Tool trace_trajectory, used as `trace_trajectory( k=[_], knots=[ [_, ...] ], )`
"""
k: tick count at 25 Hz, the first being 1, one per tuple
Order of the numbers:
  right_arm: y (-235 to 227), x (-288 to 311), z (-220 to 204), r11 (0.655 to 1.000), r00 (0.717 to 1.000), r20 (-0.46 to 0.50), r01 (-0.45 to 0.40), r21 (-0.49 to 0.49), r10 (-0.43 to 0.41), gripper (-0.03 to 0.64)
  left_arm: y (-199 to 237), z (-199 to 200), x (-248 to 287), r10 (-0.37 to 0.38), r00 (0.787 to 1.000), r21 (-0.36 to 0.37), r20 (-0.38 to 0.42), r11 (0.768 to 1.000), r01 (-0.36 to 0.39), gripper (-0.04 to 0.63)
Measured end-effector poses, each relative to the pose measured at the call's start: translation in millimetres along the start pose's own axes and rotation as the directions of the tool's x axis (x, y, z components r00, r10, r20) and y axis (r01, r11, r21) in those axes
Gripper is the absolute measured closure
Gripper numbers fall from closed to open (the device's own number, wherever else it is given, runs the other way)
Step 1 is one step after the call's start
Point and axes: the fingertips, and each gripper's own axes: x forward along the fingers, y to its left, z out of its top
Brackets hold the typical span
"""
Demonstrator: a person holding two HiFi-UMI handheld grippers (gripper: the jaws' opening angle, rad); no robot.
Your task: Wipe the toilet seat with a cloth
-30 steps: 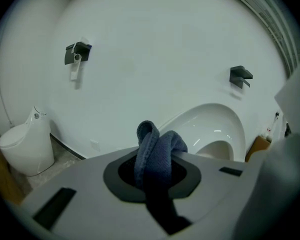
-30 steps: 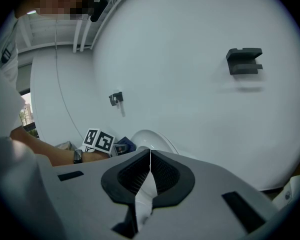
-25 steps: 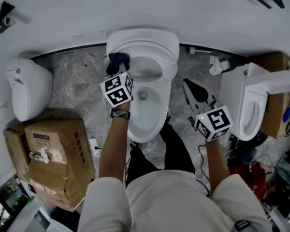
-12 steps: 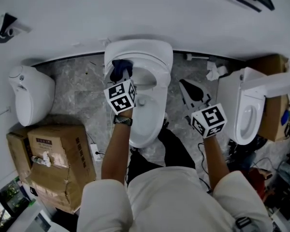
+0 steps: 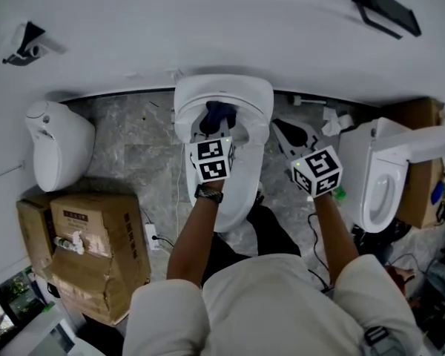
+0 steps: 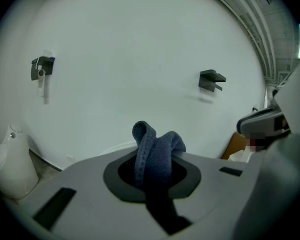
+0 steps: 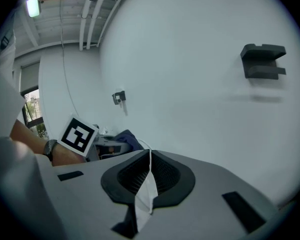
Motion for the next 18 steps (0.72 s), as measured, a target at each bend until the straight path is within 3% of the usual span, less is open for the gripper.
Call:
trace_trajectory(
  k=[5, 15, 18],
  knots=[
    [9.7, 35.2, -4.2, 0.995, 0.995, -0.084, -0.060, -0.078, 0.054, 0.586, 4.2, 15.0, -36.3, -0.015, 0.999, 0.036, 0.046, 0.999, 0.013, 0.552],
    [20.4, 103.3, -28.4, 0.945, 0.964, -0.254, -0.153, -0.288, 0.079, 0.581, 33.8, 20.3, -119.6, -0.027, 0.994, 0.000, 0.102, 1.000, 0.028, 0.552],
    [14.9, 116.9, -36.2, 0.938, 0.953, -0.293, -0.168, -0.304, 0.076, 0.482, 46.3, 17.1, -137.5, 0.006, 0.995, -0.036, 0.103, 0.999, -0.003, 0.552]
  ],
)
